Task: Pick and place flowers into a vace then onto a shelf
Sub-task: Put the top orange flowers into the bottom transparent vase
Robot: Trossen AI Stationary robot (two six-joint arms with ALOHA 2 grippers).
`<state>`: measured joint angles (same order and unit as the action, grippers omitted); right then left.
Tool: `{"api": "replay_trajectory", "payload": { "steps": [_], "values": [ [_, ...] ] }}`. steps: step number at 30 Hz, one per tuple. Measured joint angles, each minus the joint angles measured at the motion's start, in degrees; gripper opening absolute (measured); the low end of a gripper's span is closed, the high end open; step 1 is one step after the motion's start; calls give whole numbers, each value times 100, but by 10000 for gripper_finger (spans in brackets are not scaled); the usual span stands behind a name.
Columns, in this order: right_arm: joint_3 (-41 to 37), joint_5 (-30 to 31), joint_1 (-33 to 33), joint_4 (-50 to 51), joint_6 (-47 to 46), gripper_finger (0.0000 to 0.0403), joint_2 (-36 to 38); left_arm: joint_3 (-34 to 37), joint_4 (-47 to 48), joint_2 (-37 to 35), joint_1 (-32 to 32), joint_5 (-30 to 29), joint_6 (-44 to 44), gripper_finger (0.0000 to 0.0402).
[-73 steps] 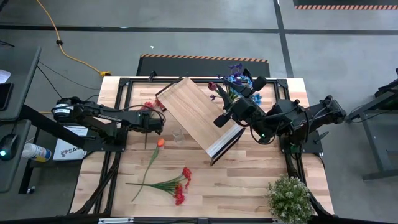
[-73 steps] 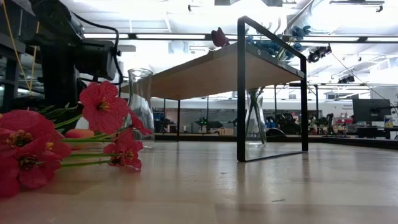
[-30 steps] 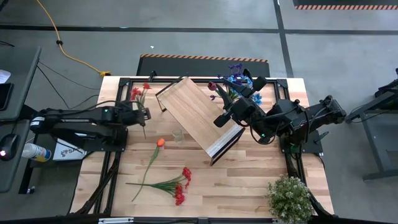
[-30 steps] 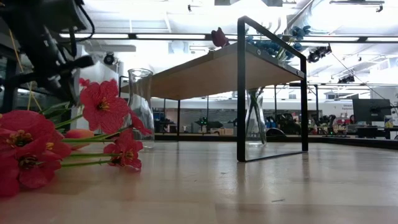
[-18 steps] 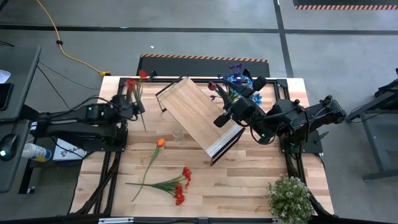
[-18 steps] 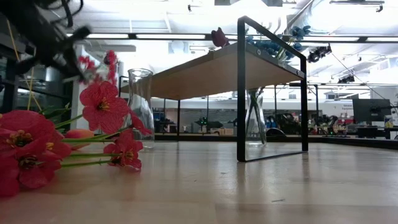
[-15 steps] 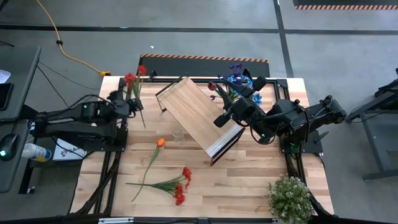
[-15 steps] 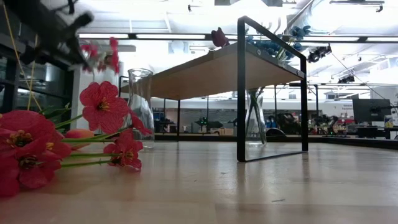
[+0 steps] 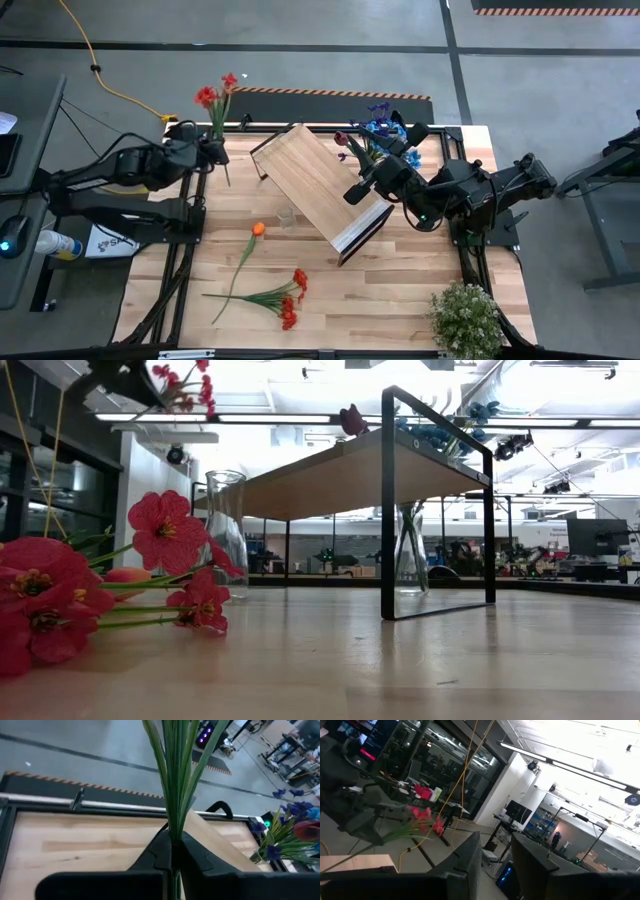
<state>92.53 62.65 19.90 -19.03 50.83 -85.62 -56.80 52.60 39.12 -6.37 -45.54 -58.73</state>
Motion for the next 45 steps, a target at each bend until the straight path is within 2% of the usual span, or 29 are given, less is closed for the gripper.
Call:
{"api": "replay_trajectory", "payload": {
  "steps": [10, 19, 28, 37, 45],
  "values": [
    [0, 0, 0, 0, 13, 99, 0, -301, -912, 447, 0, 203, 965, 49],
    [0, -2, 0, 0, 61, 99, 0, -367, -1287, 539, 3, 510, 1590, 48],
    [0, 0, -2, 0, 63, 99, 0, -367, -2362, 574, 4, 1309, 2490, 48],
    [0, 20, -2, 0, 73, 99, 0, -365, -2675, 749, 9, 1935, 2717, 48],
    [0, 380, -7, -7, 492, 99, 0, -356, -2702, 766, 585, 1913, 3161, 48]
  ]
}}
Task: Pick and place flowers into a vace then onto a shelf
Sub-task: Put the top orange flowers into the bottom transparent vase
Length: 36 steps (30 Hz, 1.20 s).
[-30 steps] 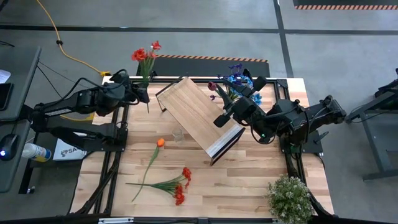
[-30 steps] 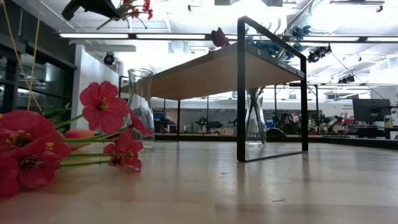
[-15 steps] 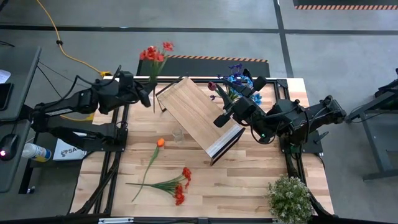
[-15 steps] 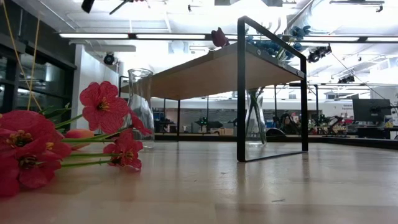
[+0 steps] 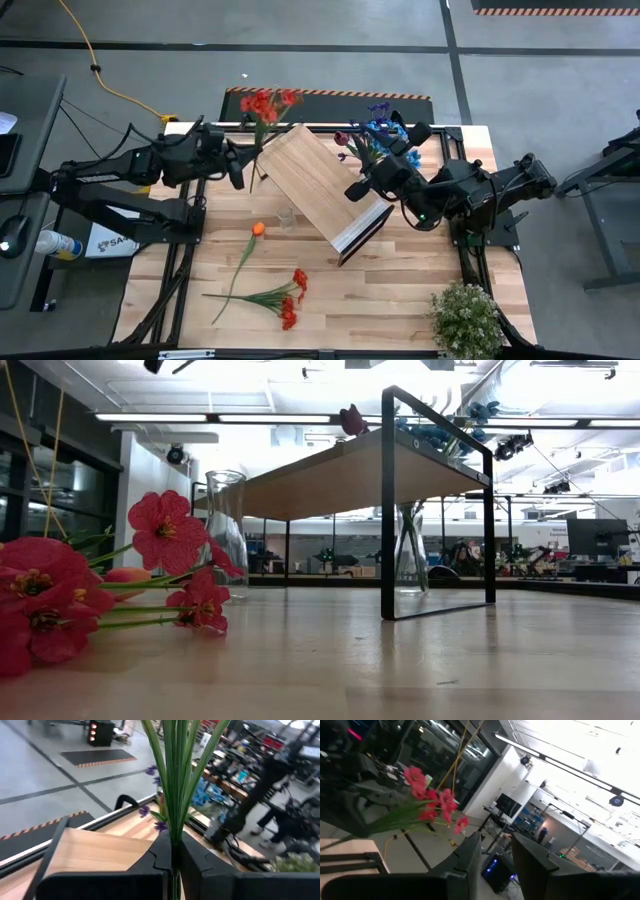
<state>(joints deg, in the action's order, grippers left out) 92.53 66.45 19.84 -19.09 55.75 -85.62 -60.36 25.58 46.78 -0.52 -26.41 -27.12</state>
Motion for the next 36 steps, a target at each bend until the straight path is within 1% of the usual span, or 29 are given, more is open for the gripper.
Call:
{"api": "replay_trajectory", "payload": {
  "steps": [2, 5, 9, 13, 16, 22, 27, 32, 36],
  "values": [
    [0, -2, -25, 0, 0, 99, 0, 2, -62, 1, 204, -69, 154, 48],
    [0, -12, -86, -28, -7, 99, 0, 0, -273, 87, 566, -335, 394, 48],
    [0, -32, -199, -59, -16, 99, 0, 11, -589, 264, 1043, -886, 804, 48],
    [0, -42, -270, -269, -10, 99, 0, 4, -951, 477, 1397, -1213, 1129, 48],
    [0, -55, -297, -607, 229, 99, 0, 5, -1119, 639, 1576, -1477, 1237, 48],
    [0, -244, -295, -1568, 967, 99, 0, 4, -1380, 794, 1826, -1751, 1489, 48],
    [0, -533, -295, -2133, 1437, 99, 0, 7, -1577, 871, 1865, -1756, 1511, 48],
    [0, -776, -295, -2264, 1527, 99, 0, 9, -1688, 1064, 1866, -1675, 1508, 48],
    [0, -853, -295, -2262, 1570, 99, 0, 7, -1641, 1257, 1859, -1788, 1553, 48]
  ]
}}
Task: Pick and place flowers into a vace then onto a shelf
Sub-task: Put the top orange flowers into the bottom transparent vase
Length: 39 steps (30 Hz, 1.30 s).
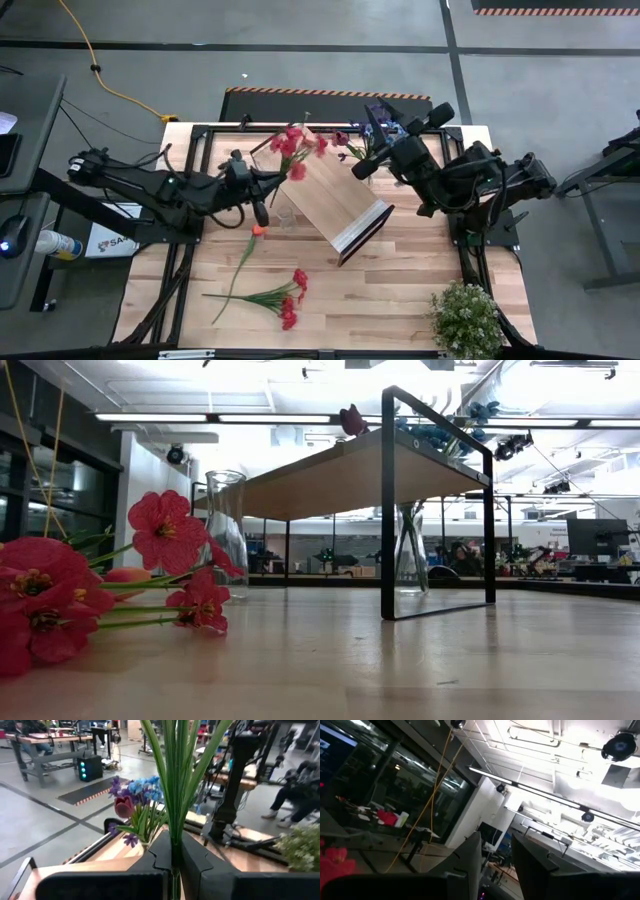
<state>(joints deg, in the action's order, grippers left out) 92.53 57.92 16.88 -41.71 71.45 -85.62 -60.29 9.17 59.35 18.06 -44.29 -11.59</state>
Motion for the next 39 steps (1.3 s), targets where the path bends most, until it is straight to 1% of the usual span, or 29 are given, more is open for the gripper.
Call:
{"api": "replay_trajectory", "payload": {
  "steps": [8, 11, 17, 21, 26, 28, 30, 39],
  "values": [
    [0, -3, 0, -2, 106, 99, 0, 4, -118, 295, -2, -99, -90, 48],
    [0, -3, 0, -2, 106, 99, 0, -5, -341, 338, -2, 6, -72, 48],
    [0, -1, 9, -18, 237, 99, 61, 9, -452, 442, -2, 68, -65, 48],
    [0, -45, 11, -54, 255, 99, 69, 574, -1437, 458, -2, 217, 132, 48],
    [0, -135, 15, -59, 255, 99, 87, 1401, -2472, 253, -2, 166, 106, 48],
    [0, -169, 15, -61, 255, 99, 90, 1652, -2650, 120, -2, 32, 84, 48],
    [0, -203, 15, -57, 256, 99, 90, 1831, -2798, 37, -4, 20, 84, 48],
    [0, -263, 15, -59, 255, 99, 90, 2320, -3246, -6, -2, -178, 122, 48]
  ]
}}
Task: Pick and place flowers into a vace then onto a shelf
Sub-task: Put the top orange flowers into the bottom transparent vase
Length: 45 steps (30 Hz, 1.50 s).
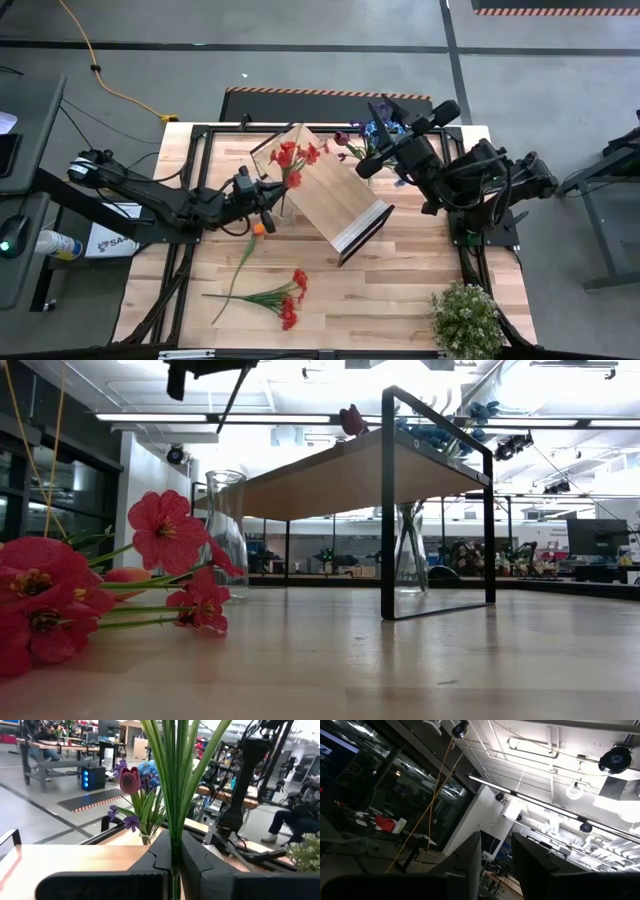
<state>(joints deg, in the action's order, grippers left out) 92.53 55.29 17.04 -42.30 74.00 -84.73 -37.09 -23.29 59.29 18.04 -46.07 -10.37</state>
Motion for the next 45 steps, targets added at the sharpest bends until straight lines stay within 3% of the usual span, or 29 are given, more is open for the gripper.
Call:
{"api": "replay_trajectory", "payload": {
  "steps": [17, 45],
  "values": [
    [0, -290, 0, 2, -197, 99, 0, 1161, -1878, 13, -2, 7, 326, 48],
    [0, -383, 0, 300, -219, 99, -2, 1247, -2106, 735, -9, -199, 111, 48]
  ]
}}
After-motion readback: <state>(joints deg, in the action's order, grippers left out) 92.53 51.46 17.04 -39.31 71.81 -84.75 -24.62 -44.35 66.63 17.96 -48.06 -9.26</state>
